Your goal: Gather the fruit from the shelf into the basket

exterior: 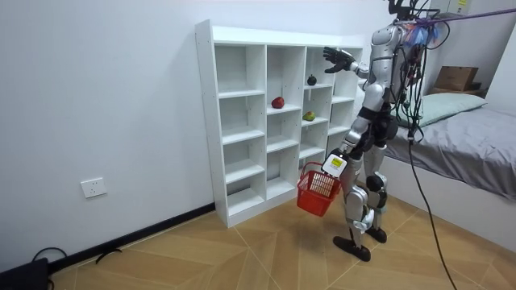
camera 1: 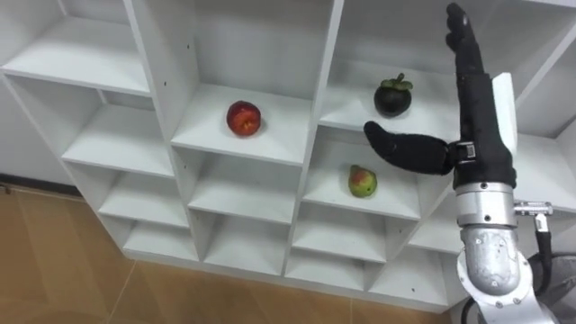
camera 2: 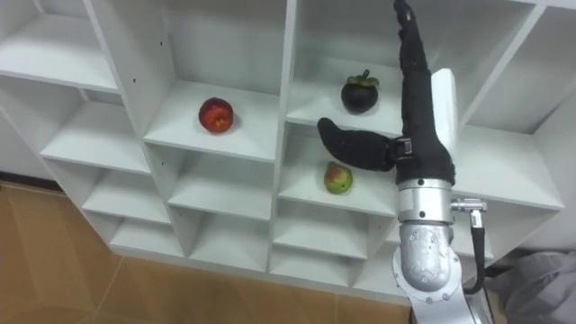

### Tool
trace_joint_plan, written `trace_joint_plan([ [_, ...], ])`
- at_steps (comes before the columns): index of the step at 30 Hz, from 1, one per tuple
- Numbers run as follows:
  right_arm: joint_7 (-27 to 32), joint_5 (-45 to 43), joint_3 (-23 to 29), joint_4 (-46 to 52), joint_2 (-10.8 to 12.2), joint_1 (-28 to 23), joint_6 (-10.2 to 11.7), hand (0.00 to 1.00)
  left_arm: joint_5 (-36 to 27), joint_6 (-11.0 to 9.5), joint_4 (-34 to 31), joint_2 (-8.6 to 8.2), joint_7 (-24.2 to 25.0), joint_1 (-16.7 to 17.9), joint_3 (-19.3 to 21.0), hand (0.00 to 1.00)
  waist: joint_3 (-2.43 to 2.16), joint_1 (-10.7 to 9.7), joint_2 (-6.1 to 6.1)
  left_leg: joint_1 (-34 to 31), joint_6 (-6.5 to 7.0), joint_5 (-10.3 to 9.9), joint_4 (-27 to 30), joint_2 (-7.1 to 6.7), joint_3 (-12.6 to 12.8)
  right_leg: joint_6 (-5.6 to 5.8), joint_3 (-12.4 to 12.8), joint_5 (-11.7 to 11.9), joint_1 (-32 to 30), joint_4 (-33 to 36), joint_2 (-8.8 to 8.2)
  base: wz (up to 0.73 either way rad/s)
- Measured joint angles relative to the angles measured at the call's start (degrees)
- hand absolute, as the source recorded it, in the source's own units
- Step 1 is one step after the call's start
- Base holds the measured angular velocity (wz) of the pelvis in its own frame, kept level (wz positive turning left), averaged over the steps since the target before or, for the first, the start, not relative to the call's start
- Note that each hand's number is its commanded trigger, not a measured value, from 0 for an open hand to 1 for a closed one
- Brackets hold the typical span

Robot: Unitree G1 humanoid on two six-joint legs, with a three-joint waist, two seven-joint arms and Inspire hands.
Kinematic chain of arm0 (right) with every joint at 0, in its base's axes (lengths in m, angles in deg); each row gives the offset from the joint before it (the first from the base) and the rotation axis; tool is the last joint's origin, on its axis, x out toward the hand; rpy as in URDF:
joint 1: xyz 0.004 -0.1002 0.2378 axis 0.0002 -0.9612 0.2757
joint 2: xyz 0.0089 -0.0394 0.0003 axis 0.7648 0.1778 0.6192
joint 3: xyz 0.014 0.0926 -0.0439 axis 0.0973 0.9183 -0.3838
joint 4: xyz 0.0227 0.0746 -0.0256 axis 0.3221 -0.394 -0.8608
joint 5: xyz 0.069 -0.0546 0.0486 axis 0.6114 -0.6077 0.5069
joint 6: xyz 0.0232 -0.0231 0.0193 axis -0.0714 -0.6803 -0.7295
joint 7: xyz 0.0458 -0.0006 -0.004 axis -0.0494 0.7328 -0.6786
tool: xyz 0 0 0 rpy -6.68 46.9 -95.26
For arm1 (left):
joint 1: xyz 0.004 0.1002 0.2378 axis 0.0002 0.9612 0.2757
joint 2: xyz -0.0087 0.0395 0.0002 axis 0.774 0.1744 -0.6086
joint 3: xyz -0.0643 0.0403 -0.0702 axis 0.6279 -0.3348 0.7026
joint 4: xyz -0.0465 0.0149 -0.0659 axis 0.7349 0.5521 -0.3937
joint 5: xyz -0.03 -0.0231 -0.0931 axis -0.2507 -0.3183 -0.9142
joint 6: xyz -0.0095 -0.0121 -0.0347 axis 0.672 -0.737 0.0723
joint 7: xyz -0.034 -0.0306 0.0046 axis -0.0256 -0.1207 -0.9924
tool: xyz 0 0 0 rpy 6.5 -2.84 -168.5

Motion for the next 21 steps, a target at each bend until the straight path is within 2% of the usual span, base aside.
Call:
trace_joint_plan([
  [3, -0.14, 1.59, 0.44, -1.90, 0.00, 0.11, 0.03, 0.00, 0.37, 0.00, 0.04, 0.11, 0.08, 0.22, 0.06, 1.00, 0.00, -0.15, -0.24, -0.12, 0.00, 0.01, 0.09, -0.03, -0.34, 0.00, -1.33, 0.00, 0.18, 0.00, -0.12, 0.09],
  [9, -1.39, 2.65, 0.96, -3.77, 0.00, 0.11, 0.00, 0.00, 0.75, 0.02, 0.05, 0.13, 0.35, 1.22, 0.18, 1.00, 0.02, -0.34, -0.53, -0.47, 0.01, 0.00, 0.19, -0.09, -0.66, 0.00, -1.87, 0.00, 0.21, -0.06, -0.21, 0.02],
  [11, -1.42, 4.12, 2.45, -4.36, 0.00, 0.23, 0.00, 0.00, 0.95, 0.08, 0.00, 0.16, 0.79, 1.26, 0.17, 1.00, 0.05, -0.51, -0.65, -1.20, 0.13, 0.08, 0.44, -0.33, -1.62, 0.00, -2.17, 0.00, -0.07, -0.07, -0.42, 0.14],
  [16, -1.28, 6.19, 5.32, -9.71, -0.01, 3.26, -0.08, 0.00, 1.04, 0.11, -0.05, 0.19, 0.79, 1.45, 0.15, 1.00, 0.07, -0.59, -0.79, -1.90, 0.35, 0.35, 0.59, -0.68, -1.73, 0.01, -2.23, 0.00, -0.52, -0.07, -0.73, 0.02],
  [21, -1.15, 8.53, 5.45, -12.79, -0.02, 5.10, -0.04, 0.00, 1.04, 0.21, -0.30, 0.28, 0.53, 1.41, 0.14, 1.00, -0.04, -0.42, -1.15, -2.69, 0.34, 0.66, 0.63, -0.73, -1.84, 0.01, -2.43, 0.00, -1.37, 0.02, -0.82, 0.01],
])
